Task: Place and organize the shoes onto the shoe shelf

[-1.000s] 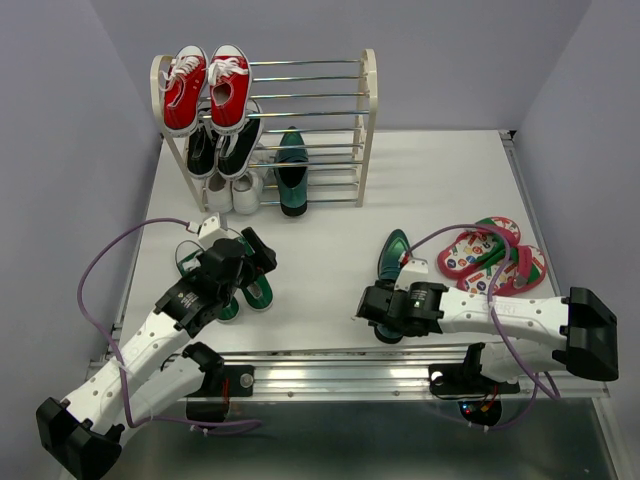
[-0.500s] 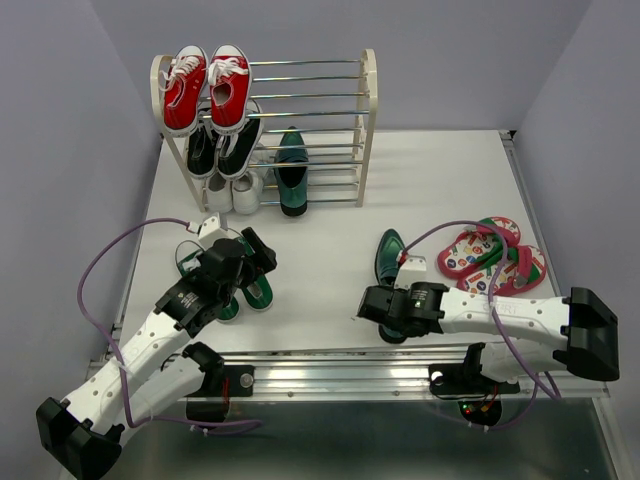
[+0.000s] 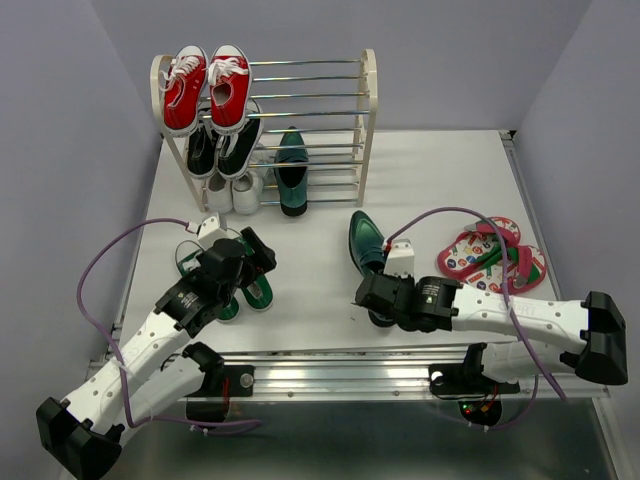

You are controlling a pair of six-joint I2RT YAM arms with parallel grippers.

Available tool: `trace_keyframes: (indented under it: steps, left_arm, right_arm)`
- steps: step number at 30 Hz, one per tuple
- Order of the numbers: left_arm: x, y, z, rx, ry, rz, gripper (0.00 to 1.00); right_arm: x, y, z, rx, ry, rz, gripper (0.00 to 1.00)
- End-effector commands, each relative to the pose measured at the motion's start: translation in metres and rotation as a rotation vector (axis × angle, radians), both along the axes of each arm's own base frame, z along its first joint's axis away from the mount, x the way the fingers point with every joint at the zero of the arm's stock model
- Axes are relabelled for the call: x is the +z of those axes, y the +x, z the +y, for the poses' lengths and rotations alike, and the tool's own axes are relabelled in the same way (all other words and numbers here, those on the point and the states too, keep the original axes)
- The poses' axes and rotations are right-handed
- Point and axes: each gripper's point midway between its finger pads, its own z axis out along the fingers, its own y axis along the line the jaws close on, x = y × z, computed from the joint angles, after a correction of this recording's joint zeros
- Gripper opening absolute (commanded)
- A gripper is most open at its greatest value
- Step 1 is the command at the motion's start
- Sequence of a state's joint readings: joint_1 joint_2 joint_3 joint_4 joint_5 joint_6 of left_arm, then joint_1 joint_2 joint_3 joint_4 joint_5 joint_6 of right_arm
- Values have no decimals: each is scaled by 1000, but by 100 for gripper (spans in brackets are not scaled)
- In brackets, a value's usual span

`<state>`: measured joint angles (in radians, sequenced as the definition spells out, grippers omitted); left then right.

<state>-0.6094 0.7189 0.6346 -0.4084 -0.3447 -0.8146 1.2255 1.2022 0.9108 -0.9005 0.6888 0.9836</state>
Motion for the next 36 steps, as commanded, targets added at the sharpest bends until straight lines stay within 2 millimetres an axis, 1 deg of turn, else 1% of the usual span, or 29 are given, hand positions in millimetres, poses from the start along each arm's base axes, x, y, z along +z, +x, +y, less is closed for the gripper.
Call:
trace_keyframes:
  steps: [1, 5, 9, 11, 14, 16, 17, 19, 20, 22, 25, 28, 29, 30, 31, 32, 33, 34, 35, 36]
  left_arm:
    - [1, 2, 2, 17, 3, -14, 99]
    - [2, 2, 2, 15, 4, -14, 99]
    - [1, 1, 1, 13, 3, -12, 99]
    - [2, 2, 1, 13, 1, -13, 99]
    - [1, 2, 1, 15, 3, -10, 99]
    - [1, 2, 1, 13, 4, -10, 99]
    - [1, 2, 1, 13, 4, -10, 99]
    - [0, 2, 1, 12, 3, -9, 99]
    - [1, 2, 1, 12, 2, -10, 99]
    - [1, 3, 1, 13, 6, -11, 99]
    - [0, 4, -1, 11, 10, -6, 99]
    - [-2, 4, 0, 14, 17, 1, 99]
    - [-2, 4, 0, 12, 17, 3, 99]
    - [-3, 4, 0, 11, 18, 4, 99]
    - [-3, 4, 0, 10, 16, 3, 99]
    - [-2, 4, -1, 9, 12, 2, 99]
    - [-2, 4, 0, 10, 11, -1, 99]
    - [-1, 4, 0, 12, 11, -3, 99]
    - [-1, 4, 0, 13, 9, -4, 99]
    - [-2, 3, 0, 10, 10, -3, 99]
  right_arm:
    - [59, 29, 35, 18, 171, -198, 1]
    - [65, 36, 45, 3, 187, -220, 1]
    - [75, 47, 50, -51, 191, -271, 1]
    - [78, 51, 57, -70, 202, -278, 1]
    - [81, 55, 62, -86, 203, -289, 1]
    - [82, 63, 64, -109, 203, -293, 1]
    - [84, 64, 68, -104, 215, -295, 1]
    - [82, 75, 67, -124, 210, -291, 1]
    - [80, 75, 71, -117, 210, -286, 1]
    - [80, 85, 72, -128, 211, -295, 1]
    - [83, 97, 80, -128, 224, -316, 1]
    - [83, 109, 81, -126, 230, -315, 1]
    - [82, 116, 81, -137, 234, -312, 1]
    - [84, 117, 86, -125, 251, -315, 1]
    - [84, 123, 85, -126, 240, -320, 1]
    - [85, 124, 87, -122, 244, -323, 1]
    - [85, 129, 91, -122, 250, -325, 1]
    - [85, 135, 89, -128, 241, -327, 1]
    - [86, 136, 92, -124, 247, -330, 1]
    - [87, 142, 91, -131, 251, -335, 1]
